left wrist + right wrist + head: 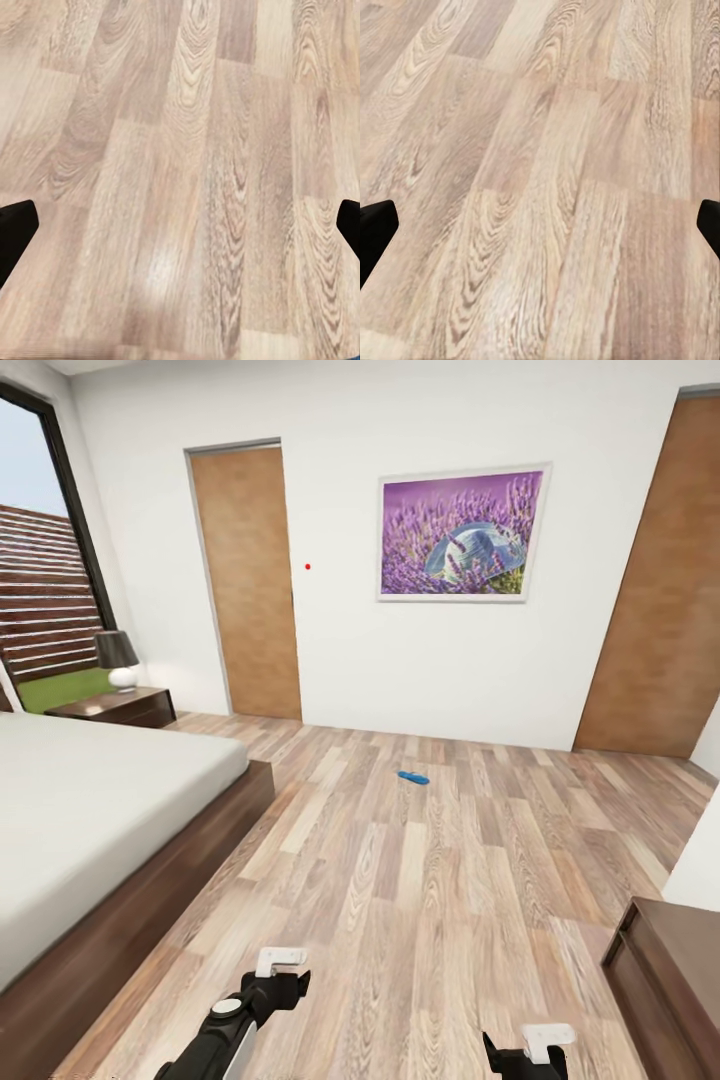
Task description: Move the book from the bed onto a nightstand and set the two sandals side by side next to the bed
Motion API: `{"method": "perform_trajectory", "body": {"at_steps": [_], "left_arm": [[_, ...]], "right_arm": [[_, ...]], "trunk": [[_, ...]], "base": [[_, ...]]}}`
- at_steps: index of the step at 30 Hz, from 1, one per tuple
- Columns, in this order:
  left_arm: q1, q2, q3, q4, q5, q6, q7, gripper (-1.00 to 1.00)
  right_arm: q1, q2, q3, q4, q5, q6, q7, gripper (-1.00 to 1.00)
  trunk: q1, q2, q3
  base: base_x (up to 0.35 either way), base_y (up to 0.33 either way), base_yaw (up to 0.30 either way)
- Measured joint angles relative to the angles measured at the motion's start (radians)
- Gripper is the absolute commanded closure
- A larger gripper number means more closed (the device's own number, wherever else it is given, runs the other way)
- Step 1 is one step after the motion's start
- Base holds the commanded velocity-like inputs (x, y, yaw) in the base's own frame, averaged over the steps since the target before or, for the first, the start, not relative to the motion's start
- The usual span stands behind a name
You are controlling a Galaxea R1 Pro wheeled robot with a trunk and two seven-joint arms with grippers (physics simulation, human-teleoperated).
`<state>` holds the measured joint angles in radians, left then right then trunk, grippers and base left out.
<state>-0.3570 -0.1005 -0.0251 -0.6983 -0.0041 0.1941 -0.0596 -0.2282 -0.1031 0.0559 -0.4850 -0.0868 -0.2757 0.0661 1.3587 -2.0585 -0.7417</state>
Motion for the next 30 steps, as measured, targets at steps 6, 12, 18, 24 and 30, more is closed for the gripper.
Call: {"method": "perform_trajectory", "body": {"at_steps": [6,12,18,24,30], "left_arm": [[0.0,0.0,0.0,-0.003,0.0,0.0,0.0,-1.0],[0.0,0.0,0.001,-0.007,0.0,-0.002,-0.002,-1.0],[0.0,-0.001,0.001,-0.008,0.002,-0.002,-0.002,-1.0],[0.0,-0.006,-0.001,-0.045,0.006,0.001,-0.006,-1.0],[0.0,-0.006,-0.002,-0.209,0.006,0.062,-0.01,-1.0]], "right_arm": [[0.0,0.0,0.0,0.0,0.0,0.0,0.0,-1.0],[0.0,0.0,0.001,0.001,-0.001,-0.001,0.0,-1.0],[0.0,0.001,0.004,0.002,0.0,0.001,-0.001,-1.0],[-0.007,-0.002,0.022,-0.015,0.018,0.06,0.004,-1.0],[-0.092,-0.003,0.051,-0.007,0.112,0.334,0.008,-1.0]], "trunk": [[0.0,0.0,0.0],[0.0,0.0,0.0],[0.0,0.0,0.0],[0.0,0.0,0.0],[0.0,0.0,0.0]], "base": [[0.0,-0.042,0.231],[-0.087,-0.042,0.231],[-0.012,-0.005,0.091],[0.0,0.0,0.0],[0.0,0.0,0.0]]}}
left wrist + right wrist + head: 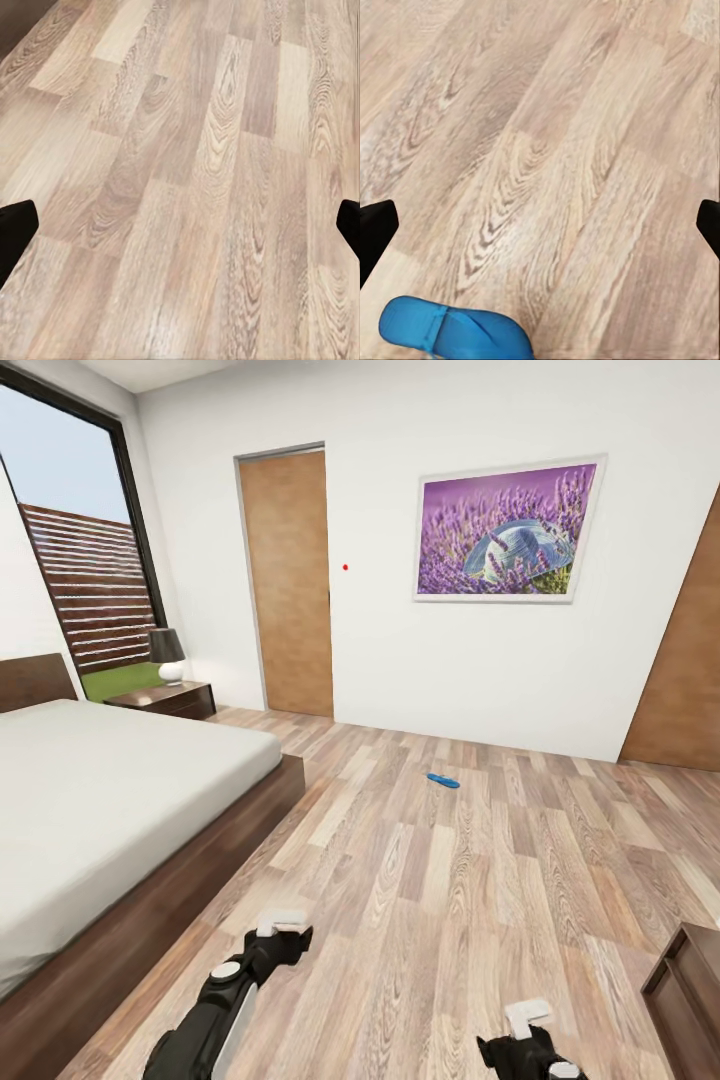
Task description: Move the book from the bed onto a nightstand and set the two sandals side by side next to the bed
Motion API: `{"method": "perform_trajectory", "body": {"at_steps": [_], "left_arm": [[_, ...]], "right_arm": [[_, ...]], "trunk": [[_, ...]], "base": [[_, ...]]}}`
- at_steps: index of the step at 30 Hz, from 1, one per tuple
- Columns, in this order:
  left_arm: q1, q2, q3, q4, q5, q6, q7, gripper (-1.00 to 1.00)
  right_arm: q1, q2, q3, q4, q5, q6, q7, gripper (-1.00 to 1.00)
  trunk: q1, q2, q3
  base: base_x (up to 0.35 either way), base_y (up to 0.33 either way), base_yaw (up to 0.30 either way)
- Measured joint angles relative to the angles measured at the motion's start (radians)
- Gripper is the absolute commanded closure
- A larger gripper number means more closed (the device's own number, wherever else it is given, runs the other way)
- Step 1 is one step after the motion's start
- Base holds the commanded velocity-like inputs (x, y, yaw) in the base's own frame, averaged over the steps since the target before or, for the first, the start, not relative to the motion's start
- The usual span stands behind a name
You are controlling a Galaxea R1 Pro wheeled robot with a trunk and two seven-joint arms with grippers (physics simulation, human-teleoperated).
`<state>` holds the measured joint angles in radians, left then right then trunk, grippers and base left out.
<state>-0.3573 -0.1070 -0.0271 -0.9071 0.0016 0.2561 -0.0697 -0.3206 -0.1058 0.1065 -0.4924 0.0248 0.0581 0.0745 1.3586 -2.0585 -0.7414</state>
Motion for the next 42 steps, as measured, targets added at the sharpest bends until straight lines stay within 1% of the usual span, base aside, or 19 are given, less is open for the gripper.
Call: {"method": "perform_trajectory", "body": {"at_steps": [1,2,3,4,6,7,8,9,10,11,13,15,18,21,29,33,37,42], "left_arm": [[0.0,0.0,0.0,-0.036,0.0,0.029,0.0,-1.0],[0.0,0.0,-0.001,-0.054,0.0,0.045,0.0,-1.0],[0.0,0.0,-0.001,-0.087,0.001,0.076,0.0,-1.0],[0.0,-0.001,-0.001,-0.106,0.001,0.092,0.0,-1.0],[0.0,-0.005,-0.001,-0.144,0.002,0.122,0.0,-1.0],[0.0,-0.009,0.0,-0.185,0.004,0.149,0.0,-1.0],[0.0,-0.011,0.0,-0.21,0.005,0.162,0.0,-1.0],[0.0,-0.013,0.001,-0.261,0.009,0.186,0.0,-1.0],[0.0,-0.014,0.002,-0.29,0.012,0.199,0.0,-1.0],[0.0,-0.015,0.002,-0.344,0.023,0.224,-0.001,-1.0],[0.0,-0.017,0.0,-0.436,0.061,0.277,-0.001,-1.0],[0.004,-0.005,0.012,-0.447,0.064,0.27,-0.002,-1.0],[0.005,0.011,0.013,-0.464,0.064,0.27,-0.002,-1.0],[0.007,0.024,0.014,-0.476,0.067,0.27,-0.003,-1.0],[0.008,0.028,0.014,-0.485,0.068,0.27,-0.003,-1.0],[0.008,0.028,0.014,-0.487,0.068,0.27,-0.003,-1.0],[0.008,0.028,0.014,-0.488,0.068,0.27,-0.002,-1.0],[0.008,0.027,0.012,-0.486,0.068,0.27,-0.003,-1.0]], "right_arm": [[-0.029,0.001,0.003,0.003,0.018,0.063,0.001,-1.0],[-0.043,0.001,0.004,0.004,0.026,0.092,0.001,-1.0],[-0.065,0.002,0.006,0.005,0.039,0.139,0.002,-1.0],[-0.075,0.002,0.007,0.004,0.044,0.16,0.002,-1.0],[-0.089,0.002,0.008,0.002,0.052,0.192,0.002,-1.0],[-0.099,0.002,0.01,0.001,0.059,0.212,0.002,-1.0],[-0.103,0.002,0.01,0.0,0.061,0.219,0.002,-1.0],[-0.108,0.002,0.012,-0.001,0.065,0.229,0.002,-1.0],[-0.11,0.002,0.013,-0.001,0.066,0.233,0.002,-1.0],[-0.114,0.002,0.018,-0.002,0.068,0.239,0.002,-1.0],[-0.12,0.002,0.04,-0.004,0.07,0.245,0.0,-1.0],[-0.112,-0.009,0.029,0.007,0.069,0.251,-0.002,-1.0],[-0.113,-0.024,0.023,0.024,0.069,0.252,-0.002,-1.0],[-0.113,-0.022,0.023,0.021,0.067,0.256,0.0,-1.0],[-0.113,-0.02,0.02,0.03,0.061,0.221,0.004,-1.0],[-0.111,-0.02,0.017,0.052,0.06,0.199,0.012,-1.0],[-0.11,-0.021,0.023,0.07,0.068,0.176,0.012,-1.0],[-0.111,-0.021,0.024,0.059,0.076,0.148,0.012,-1.0]], "trunk": [[0.0,0.0,0.0],[0.0,0.0,0.0],[0.0,0.0,0.0],[0.0,0.0,0.0],[0.0,0.0,0.0],[0.0,0.0,0.0],[0.0,0.0,0.0],[0.0,0.0,0.0],[0.0,0.0,0.0],[0.0,0.0,0.0],[0.0,0.0,0.0],[0.0,0.0,0.0],[0.0,0.0,0.0],[0.011,-0.021,-0.009],[0.042,-0.077,-0.035],[0.057,-0.105,-0.047],[0.073,-0.133,-0.06],[0.092,-0.168,-0.075]], "base": [[0.0,0.0,0.0],[0.0,0.0,0.0],[0.0,0.0,0.0],[0.0,0.0,0.0],[0.0,0.0,0.0],[0.0,0.0,0.0],[0.0,0.0,0.0],[0.0,0.0,0.0],[0.0,0.0,0.0],[0.0,0.0,0.0],[0.0,0.0,0.0],[0.0,0.0,0.0],[0.0,0.0,0.0],[0.0,0.0,0.0],[0.0,0.0,0.0],[0.0,0.0,0.0],[0.0,0.0,0.0],[0.0,0.0,0.0]]}}
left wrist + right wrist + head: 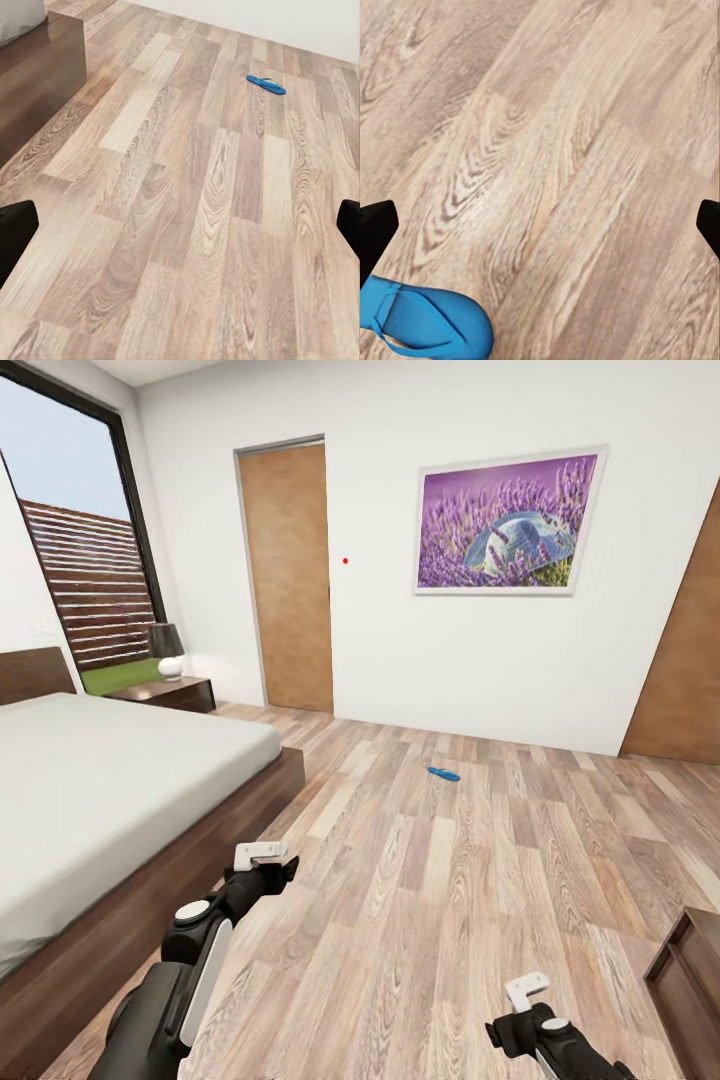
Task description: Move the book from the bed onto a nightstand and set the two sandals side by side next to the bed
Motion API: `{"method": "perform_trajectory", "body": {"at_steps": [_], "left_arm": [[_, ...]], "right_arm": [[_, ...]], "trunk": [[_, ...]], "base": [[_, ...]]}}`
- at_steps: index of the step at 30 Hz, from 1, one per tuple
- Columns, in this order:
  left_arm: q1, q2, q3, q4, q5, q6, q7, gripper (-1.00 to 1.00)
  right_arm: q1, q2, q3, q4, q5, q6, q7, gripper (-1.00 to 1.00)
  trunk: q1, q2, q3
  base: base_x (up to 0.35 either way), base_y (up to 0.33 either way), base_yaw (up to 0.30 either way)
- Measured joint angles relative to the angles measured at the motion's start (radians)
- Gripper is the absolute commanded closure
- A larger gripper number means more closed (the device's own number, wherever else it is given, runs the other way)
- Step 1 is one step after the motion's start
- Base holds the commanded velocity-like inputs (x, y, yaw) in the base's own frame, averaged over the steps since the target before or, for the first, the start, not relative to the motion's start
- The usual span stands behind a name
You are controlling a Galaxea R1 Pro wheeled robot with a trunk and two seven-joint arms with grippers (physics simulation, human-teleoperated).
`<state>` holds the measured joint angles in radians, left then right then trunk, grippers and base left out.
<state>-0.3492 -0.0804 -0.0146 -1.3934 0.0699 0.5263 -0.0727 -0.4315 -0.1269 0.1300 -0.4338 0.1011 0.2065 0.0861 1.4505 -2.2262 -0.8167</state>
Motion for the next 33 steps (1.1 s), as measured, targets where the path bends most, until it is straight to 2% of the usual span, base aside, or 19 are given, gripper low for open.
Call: {"method": "perform_trajectory", "body": {"at_steps": [5,6,7,9,12,14,18,26,33], "left_arm": [[0.0,-0.001,0.0,0.001,0.001,0.001,-0.002,-1.0],[0.0,-0.001,-0.001,0.001,0.001,0.002,-0.002,-1.0],[0.0,-0.003,-0.002,0.002,-0.001,0.004,-0.001,-1.0],[0.0,-0.004,-0.003,0.002,-0.001,0.005,-0.001,-1.0],[-0.001,-0.006,-0.003,0.001,0.0,0.009,-0.002,-1.0],[-0.002,-0.009,-0.004,0.001,0.0,0.01,-0.002,-1.0],[-0.003,-0.014,-0.008,0.0,0.0,0.012,-0.002,-1.0],[-0.004,-0.016,-0.009,-0.007,-0.001,0.012,-0.002,-1.0],[-0.005,-0.014,-0.009,-0.054,-0.002,0.022,-0.001,-1.0]], "right_arm": [[-0.005,0.0,0.011,-0.021,0.001,-0.028,0.001,-1.0],[-0.006,0.0,0.013,-0.027,0.001,-0.061,0.002,-1.0],[-0.009,0.002,0.054,-0.047,0.001,-0.059,0.002,-1.0],[-0.01,0.003,0.102,-0.05,0.002,-0.048,0.002,-1.0],[-0.026,0.003,0.2,-0.052,0.002,-0.007,0.003,-1.0],[-0.049,0.003,0.248,-0.053,0.002,0.021,0.003,-1.0],[-0.088,0.003,0.3,-0.058,0.001,0.053,0.005,-1.0],[-0.101,0.003,0.314,-0.127,0.0,0.066,0.014,-1.0],[-0.102,0.004,0.327,-0.156,0.002,0.087,0.098,-1.0]], "trunk": [[0.019,-0.035,-0.016],[0.023,-0.042,-0.019],[0.027,-0.049,-0.022],[0.035,-0.063,-0.028],[0.046,-0.084,-0.038],[0.054,-0.098,-0.044],[0.069,-0.126,-0.056],[0.1,-0.182,-0.081],[0.127,-0.231,-0.103]], "base": [[0.0,0.0,0.0],[0.0,0.0,0.0],[0.0,0.0,0.0],[0.0,0.0,0.0],[0.0,0.0,0.0],[0.0,0.0,0.0],[0.0,0.0,0.0],[0.0,0.0,0.0],[0.0,0.0,0.0]]}}
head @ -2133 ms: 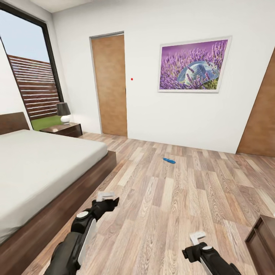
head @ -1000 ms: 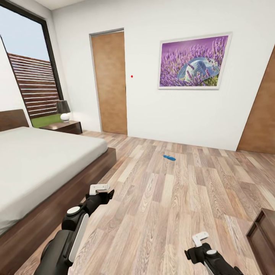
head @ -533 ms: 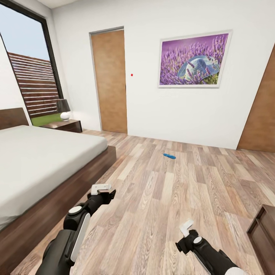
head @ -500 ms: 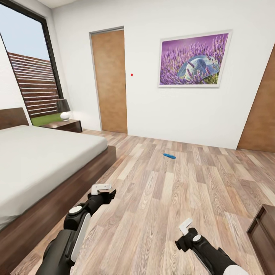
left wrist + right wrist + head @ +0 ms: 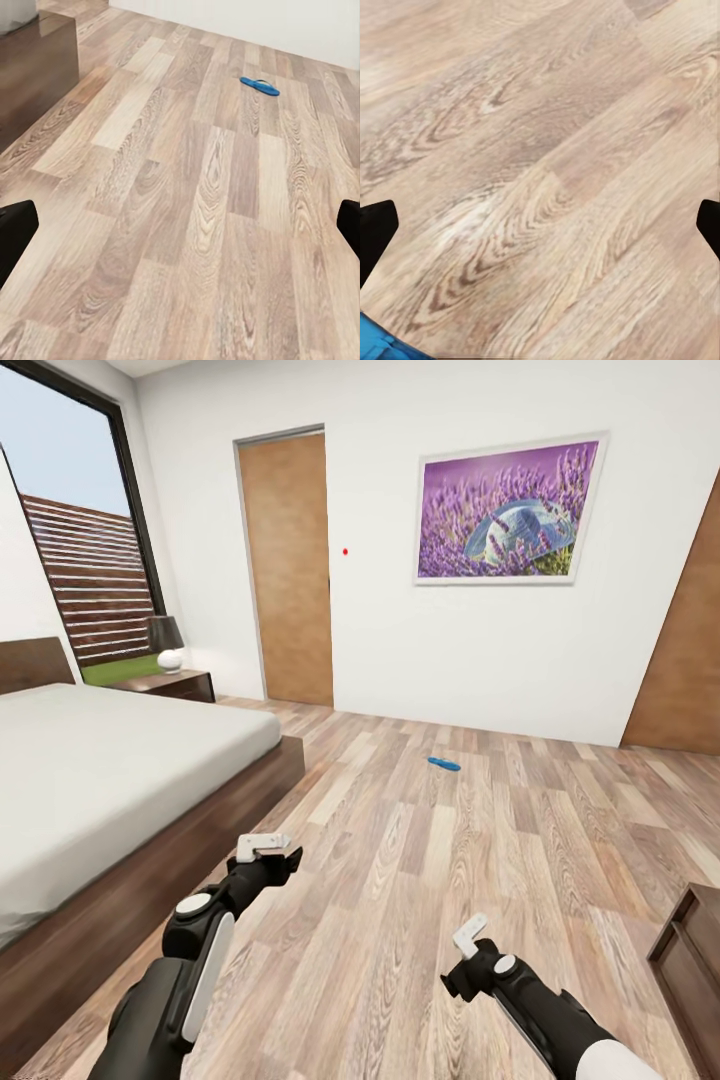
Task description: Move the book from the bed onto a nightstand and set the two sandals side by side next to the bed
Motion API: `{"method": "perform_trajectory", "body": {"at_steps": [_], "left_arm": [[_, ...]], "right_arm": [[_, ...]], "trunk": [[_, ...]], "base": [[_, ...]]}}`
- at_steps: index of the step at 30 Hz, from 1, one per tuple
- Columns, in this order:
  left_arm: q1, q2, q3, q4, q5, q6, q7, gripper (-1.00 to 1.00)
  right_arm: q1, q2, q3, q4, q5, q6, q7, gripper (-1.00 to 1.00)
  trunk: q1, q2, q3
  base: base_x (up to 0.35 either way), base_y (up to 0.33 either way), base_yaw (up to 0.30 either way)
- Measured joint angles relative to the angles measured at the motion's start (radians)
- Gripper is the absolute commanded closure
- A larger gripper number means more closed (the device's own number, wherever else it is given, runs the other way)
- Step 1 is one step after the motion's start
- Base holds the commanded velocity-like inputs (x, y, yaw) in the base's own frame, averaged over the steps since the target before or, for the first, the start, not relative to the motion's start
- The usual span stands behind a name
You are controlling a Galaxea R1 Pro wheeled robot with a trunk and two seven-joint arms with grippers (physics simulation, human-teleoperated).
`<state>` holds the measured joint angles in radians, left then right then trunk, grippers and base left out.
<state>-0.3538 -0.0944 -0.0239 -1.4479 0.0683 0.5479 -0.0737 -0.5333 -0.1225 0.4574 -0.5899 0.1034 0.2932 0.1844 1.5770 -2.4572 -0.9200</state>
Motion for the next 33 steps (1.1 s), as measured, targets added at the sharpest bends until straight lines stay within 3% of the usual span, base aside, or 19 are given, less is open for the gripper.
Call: {"method": "perform_trajectory", "body": {"at_steps": [7,9,10,11,21,33], "left_arm": [[0.0,0.003,0.0,-0.032,0.0,0.049,-0.001,-1.0],[0.0,0.002,0.0,-0.035,0.0,0.057,-0.001,-1.0],[0.0,0.0,-0.001,-0.038,-0.001,0.061,0.0,-1.0],[0.0,0.0,-0.001,-0.039,-0.001,0.061,0.0,-1.0],[0.0,0.01,0.009,-0.074,0.002,0.063,-0.002,-1.0],[0.0,0.002,0.008,-0.082,0.003,0.061,-0.001,-1.0]], "right_arm": [[0.0,-0.001,0.004,-0.011,0.01,0.006,0.009,-1.0],[0.0,-0.001,0.005,-0.012,0.035,0.007,0.011,-1.0],[0.0,-0.001,0.004,-0.012,0.085,0.008,0.014,-1.0],[0.0,0.0,0.004,-0.012,0.09,0.008,0.015,-1.0],[0.001,0.005,0.012,-0.013,0.104,0.006,0.015,-1.0],[0.001,0.003,0.01,-0.013,0.107,0.007,0.014,-1.0]], "trunk": [[0.024,-0.042,-0.023],[0.025,-0.043,-0.03],[0.025,-0.043,-0.034],[0.025,-0.043,-0.038],[0.03,-0.046,-0.077],[0.035,-0.049,-0.123]], "base": [[0.0,0.0,0.0],[0.0,0.0,0.0],[0.0,0.0,0.0],[0.0,0.0,0.0],[-0.004,0.0,0.0],[-0.006,0.0,0.0]]}}
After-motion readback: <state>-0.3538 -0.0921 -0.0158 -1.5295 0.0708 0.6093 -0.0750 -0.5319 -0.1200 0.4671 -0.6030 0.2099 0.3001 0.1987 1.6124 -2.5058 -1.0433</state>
